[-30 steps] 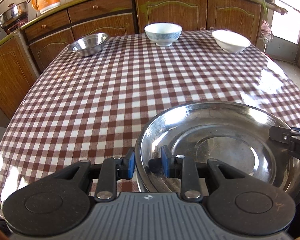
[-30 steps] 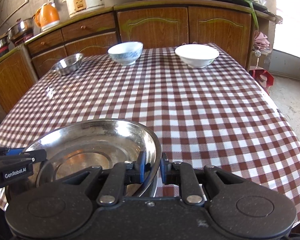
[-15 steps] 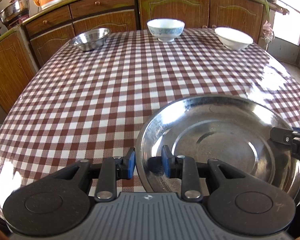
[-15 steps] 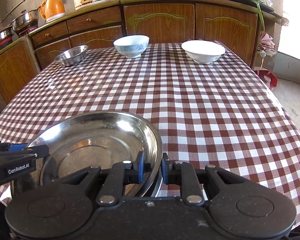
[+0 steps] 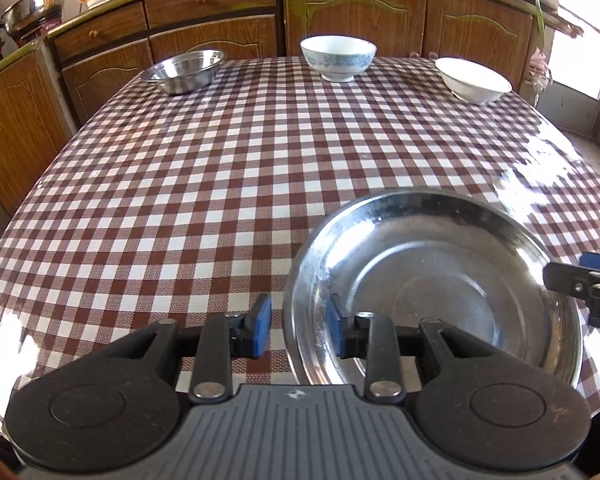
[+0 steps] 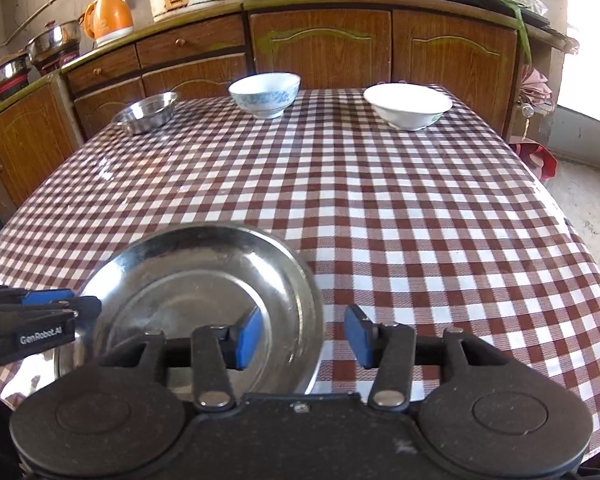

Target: Organize plates and bowls

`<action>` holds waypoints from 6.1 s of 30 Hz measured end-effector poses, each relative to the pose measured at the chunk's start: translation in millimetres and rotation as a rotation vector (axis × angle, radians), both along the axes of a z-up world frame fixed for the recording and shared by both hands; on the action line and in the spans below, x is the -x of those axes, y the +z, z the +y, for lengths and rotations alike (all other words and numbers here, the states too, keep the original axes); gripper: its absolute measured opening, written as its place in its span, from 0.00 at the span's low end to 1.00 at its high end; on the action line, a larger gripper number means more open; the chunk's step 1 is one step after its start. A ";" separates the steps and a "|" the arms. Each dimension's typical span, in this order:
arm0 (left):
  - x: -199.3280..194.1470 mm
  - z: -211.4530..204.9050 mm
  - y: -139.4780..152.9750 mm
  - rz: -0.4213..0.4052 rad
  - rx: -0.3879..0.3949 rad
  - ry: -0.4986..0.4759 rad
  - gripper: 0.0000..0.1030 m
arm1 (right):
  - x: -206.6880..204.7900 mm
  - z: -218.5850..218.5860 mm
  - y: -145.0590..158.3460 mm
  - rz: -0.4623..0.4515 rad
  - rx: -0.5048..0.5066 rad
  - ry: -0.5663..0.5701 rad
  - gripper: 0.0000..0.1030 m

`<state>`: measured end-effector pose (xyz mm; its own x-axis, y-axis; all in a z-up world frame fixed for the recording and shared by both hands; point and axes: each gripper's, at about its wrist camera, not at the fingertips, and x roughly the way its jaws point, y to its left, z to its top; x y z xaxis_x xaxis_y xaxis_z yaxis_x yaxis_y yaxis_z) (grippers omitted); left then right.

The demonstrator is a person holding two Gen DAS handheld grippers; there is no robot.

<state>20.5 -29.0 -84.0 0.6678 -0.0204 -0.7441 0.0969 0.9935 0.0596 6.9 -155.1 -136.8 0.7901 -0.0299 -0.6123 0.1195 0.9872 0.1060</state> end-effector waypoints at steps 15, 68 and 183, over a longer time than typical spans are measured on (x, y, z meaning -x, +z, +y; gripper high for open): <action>-15.2 10.5 -16.4 0.075 0.070 0.024 0.55 | -8.3 -22.3 -24.2 0.085 -0.178 -0.016 0.60; -62.5 22.8 45.7 -0.099 0.109 0.024 0.36 | -69.9 -3.5 55.9 -0.117 -0.141 0.046 0.23; -107.5 132.1 95.4 -0.147 0.010 0.286 0.65 | -180.9 126.6 109.5 -0.159 -0.043 0.228 0.69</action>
<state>128.0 103.1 11.4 0.7479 0.1766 -0.6398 -0.1953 0.9798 0.0422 187.8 -28.5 -27.4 0.8598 0.1835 -0.4765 -0.1272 0.9807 0.1483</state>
